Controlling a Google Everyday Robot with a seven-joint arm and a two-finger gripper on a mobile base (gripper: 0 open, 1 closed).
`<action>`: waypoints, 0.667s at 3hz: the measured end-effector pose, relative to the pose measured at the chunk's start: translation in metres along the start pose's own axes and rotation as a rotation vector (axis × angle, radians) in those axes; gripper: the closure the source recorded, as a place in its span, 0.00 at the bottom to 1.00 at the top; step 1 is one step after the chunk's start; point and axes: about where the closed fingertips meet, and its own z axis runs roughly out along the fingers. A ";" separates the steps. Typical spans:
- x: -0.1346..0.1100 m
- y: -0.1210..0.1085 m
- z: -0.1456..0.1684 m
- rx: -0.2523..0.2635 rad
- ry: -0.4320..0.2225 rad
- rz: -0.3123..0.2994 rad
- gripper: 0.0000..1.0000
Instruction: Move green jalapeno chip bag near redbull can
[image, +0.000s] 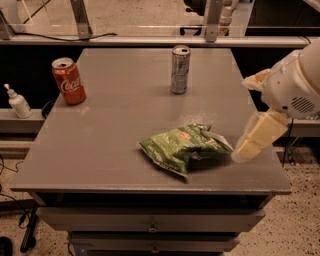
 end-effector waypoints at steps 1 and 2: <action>-0.029 0.012 0.035 -0.052 -0.114 -0.001 0.00; -0.043 0.027 0.064 -0.101 -0.181 0.006 0.00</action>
Offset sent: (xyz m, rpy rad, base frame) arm 0.0034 0.1021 -0.0678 0.2828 0.0730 0.1115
